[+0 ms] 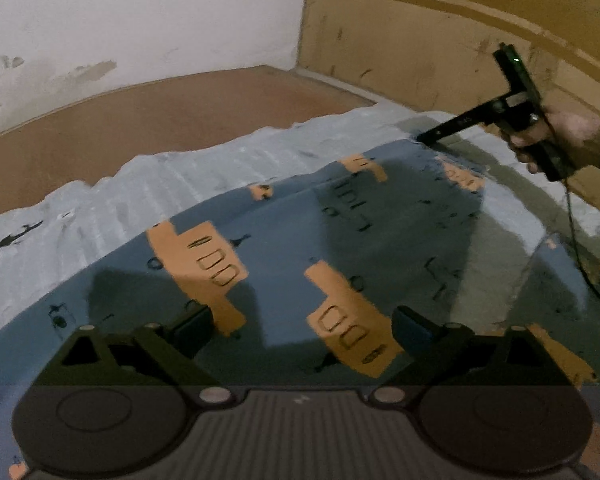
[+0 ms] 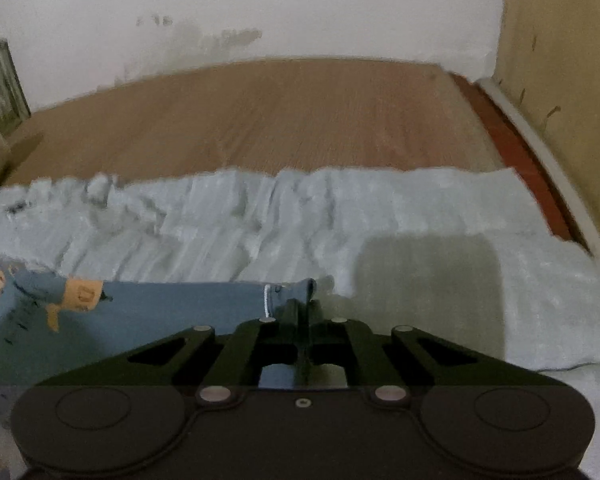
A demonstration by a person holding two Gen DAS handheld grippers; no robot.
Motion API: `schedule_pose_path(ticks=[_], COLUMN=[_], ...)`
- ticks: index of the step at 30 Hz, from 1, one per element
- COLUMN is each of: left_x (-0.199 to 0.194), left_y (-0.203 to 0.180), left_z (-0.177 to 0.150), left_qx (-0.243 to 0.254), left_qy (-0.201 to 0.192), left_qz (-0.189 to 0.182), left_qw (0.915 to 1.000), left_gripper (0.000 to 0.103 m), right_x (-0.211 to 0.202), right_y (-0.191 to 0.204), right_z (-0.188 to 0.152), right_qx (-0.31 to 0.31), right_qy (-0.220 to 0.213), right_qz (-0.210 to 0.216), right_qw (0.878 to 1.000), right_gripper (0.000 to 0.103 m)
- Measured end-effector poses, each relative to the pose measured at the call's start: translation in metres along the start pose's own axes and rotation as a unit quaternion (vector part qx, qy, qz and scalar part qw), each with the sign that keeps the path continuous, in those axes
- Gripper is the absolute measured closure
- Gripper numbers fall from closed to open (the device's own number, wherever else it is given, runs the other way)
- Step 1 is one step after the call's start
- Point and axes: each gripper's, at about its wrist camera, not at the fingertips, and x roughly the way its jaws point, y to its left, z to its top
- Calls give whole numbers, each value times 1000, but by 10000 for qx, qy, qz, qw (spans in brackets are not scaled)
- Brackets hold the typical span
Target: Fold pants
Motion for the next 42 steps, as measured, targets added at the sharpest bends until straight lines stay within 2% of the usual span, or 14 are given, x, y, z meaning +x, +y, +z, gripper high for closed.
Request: schedule_pose_path(ticks=[2, 4, 6, 8, 11, 18, 21, 24, 28, 32, 35, 38, 40, 42], left_x=[-5, -16, -30, -45, -72, -143, -163, -176, -198, -211, -199, -174, -158, -140], left_y=[3, 8, 17, 29, 48, 66, 71, 72, 78, 106, 136, 160, 172, 178], left_z=[-3, -6, -13, -22, -36, -65, -79, -98, -123, -105, -80, -57, -48, -44], left_qx=[-72, -82, -46, -118, -348, -521, -437, -216, -149, -264, -419, -359, -265, -125], left_qy=[3, -22, -2, 54, 121, 90, 295, 622, 606, 174, 36, 54, 137, 300], left_qz=[54, 61, 223, 367, 549, 987, 1120, 1268, 1414, 1656, 1680, 1674, 1573, 1415], left_qw=[10000, 9999, 9997, 9992, 9978, 9937, 9923, 9897, 9880, 9857, 9849, 9852, 9871, 9894], left_gripper=[5, 4, 2, 2, 2, 1, 1, 1, 1, 1, 1, 4, 18, 22], right_x=[6, 8, -5, -26, -53, -105, -121, -127, -128, -136, -133, -122, -114, -108], right_y=[6, 0, -6, -5, 15, 108, 158, 213, 271, 306, 306, 295, 285, 275], right_z=[-4, -6, -6, -7, -8, -18, -25, -35, -49, -54, -48, -36, -29, -26], right_qx=[-123, 106, 349, 504, 248, -719, -1151, -1534, -2020, -2603, -2896, -2777, -2679, -2625], right_qy=[-15, 9, -215, -440, -552, -453, -344, 82, 408, 126, -103, -113, -211, -312], right_qz=[-198, -346, -163, 4, 688, 1752, 2272, 2757, 2652, 2353, 1966, 1783, 1710, 1671], right_qw=[9997, 9993, 9990, 9978, 9958, 9809, 9664, 9489, 9419, 9364, 9367, 9439, 9479, 9498], right_gripper=[93, 69, 55, 23, 6, 1, 1, 1, 1, 1, 1, 1, 1, 1])
